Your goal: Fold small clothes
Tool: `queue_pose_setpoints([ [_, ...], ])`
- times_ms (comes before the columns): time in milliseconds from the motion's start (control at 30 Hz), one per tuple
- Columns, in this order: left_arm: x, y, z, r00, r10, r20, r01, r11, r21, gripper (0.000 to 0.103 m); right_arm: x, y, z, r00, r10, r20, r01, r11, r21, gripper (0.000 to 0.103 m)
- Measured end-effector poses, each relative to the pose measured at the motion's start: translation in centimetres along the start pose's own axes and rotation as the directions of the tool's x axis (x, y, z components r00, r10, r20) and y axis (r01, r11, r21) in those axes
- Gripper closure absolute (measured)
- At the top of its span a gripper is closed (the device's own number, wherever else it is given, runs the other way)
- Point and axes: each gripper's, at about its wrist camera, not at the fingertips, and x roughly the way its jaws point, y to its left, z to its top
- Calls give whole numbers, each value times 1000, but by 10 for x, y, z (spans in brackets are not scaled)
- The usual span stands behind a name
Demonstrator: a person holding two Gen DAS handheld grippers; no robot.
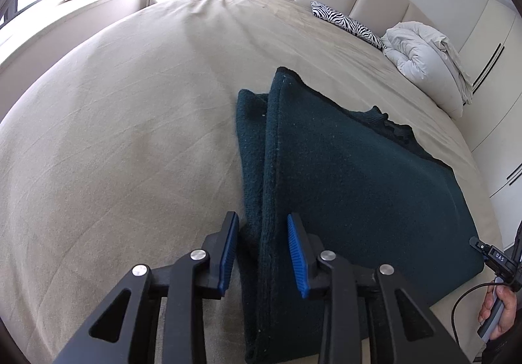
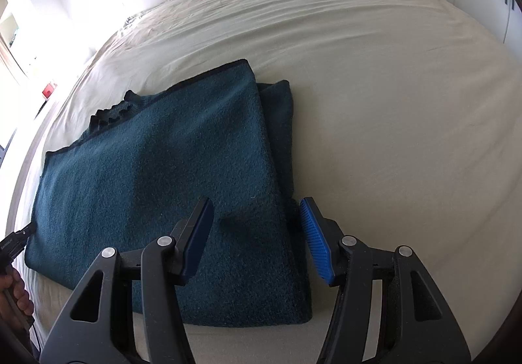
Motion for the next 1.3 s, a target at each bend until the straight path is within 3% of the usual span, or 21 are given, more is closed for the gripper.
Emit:
queue_pose_setpoints([
  [167, -4, 0, -2, 1000, 9, 5, -9, 1000, -3, 72, 3, -17, -9, 1000, 7, 11, -8, 997, 72, 69],
  [400, -4, 0, -7, 1000, 17, 10, -17, 1000, 22, 72, -11, -18, -21, 999, -7, 38, 4, 997, 83, 80],
  [600, -2, 9, -4, 1000, -20, -5, 20, 1000, -22, 72, -6, -32, -28, 999, 33, 21, -35, 991, 132, 80],
  [800, -6, 12, -5, 999, -43, 1, 43, 997, -65, 71, -15, -28, -35, 1000, 9, 20, -11, 993, 117, 80],
  [1033, -18, 13, -9, 1000, -13, 15, 14, 996, -84, 64, -39, -29, -35, 998, 11, 63, -20, 989, 147, 79],
  [1167, -41, 6, -7, 995, 46, 92, -39, 997, -71, 64, -64, -17, -30, 988, 74, 138, -95, 984, 150, 79],
  [1300, -53, -35, -6, 992, 7, 128, -16, 998, 64, 64, -67, 13, -22, 966, 224, 132, -240, 963, 122, 79],
])
